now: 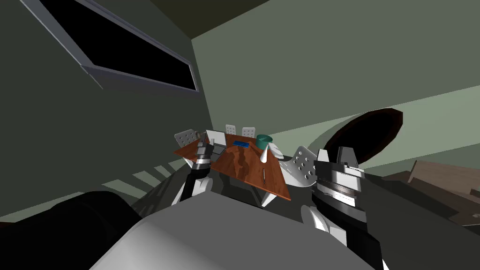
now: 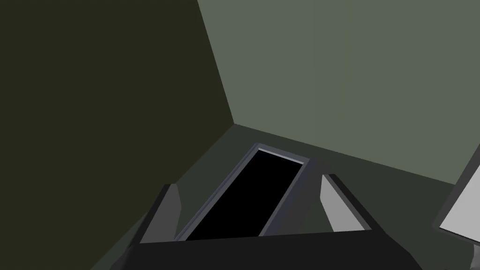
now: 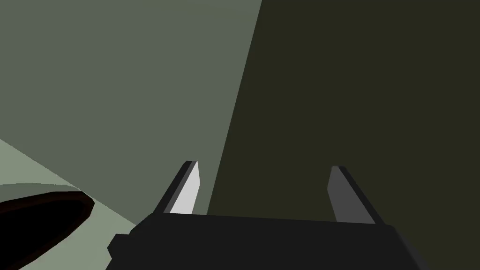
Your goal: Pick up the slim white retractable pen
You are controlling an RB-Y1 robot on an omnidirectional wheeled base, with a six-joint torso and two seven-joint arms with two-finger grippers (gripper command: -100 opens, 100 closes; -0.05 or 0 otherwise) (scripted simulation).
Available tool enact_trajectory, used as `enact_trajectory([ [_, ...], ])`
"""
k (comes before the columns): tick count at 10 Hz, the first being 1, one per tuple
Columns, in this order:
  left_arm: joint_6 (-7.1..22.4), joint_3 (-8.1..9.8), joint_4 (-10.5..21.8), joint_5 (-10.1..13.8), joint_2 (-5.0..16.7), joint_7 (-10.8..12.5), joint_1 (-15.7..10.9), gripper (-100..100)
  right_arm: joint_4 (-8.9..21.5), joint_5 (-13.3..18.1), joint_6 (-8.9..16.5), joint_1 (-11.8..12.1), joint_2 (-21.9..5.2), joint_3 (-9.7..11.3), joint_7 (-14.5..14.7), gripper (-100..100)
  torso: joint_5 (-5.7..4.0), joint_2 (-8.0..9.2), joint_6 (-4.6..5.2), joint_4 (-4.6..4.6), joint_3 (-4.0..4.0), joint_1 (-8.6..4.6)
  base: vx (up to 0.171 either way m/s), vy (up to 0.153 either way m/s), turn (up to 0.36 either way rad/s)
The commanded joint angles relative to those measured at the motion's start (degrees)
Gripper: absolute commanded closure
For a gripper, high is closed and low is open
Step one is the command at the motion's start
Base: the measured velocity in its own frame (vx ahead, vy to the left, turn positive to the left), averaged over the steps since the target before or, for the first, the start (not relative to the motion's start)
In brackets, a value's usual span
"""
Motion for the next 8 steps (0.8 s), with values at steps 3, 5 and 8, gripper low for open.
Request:
enact_trajectory([
  [3, 0.0, 0.0, 0.0, 0.0, 0.0, 0.0, -0.01, 0, 2.22, 2.92, 0.42, -0.43, -5.64, -0.16, -0.11, -100, -0.03, 0.1, -0.02, 0.02, 0.05, -0.14, -0.037, -0.031, 0.203],
  [5, 0.0, 0.0, 0.0, 0.0, 0.01, 0.0, -0.01, 0, 4.56, 6.06, 0.86, -0.83, -9.26, -0.27, -0.21, -100, -0.06, 0.25, -0.03, 0.05, 0.14, -0.3, -0.073, -0.08, 0.299],
  [8, 0.0, 0.01, 0.0, 0.0, 0.01, 0.0, 0.0, 0, 7.57, 10.15, 1.41, -1.24, -13.44, -0.31, -0.31, -100, -0.07, 0.2, 0.03, 0.05, 0.12, -0.3, -0.063, -0.059, 0.275],
])
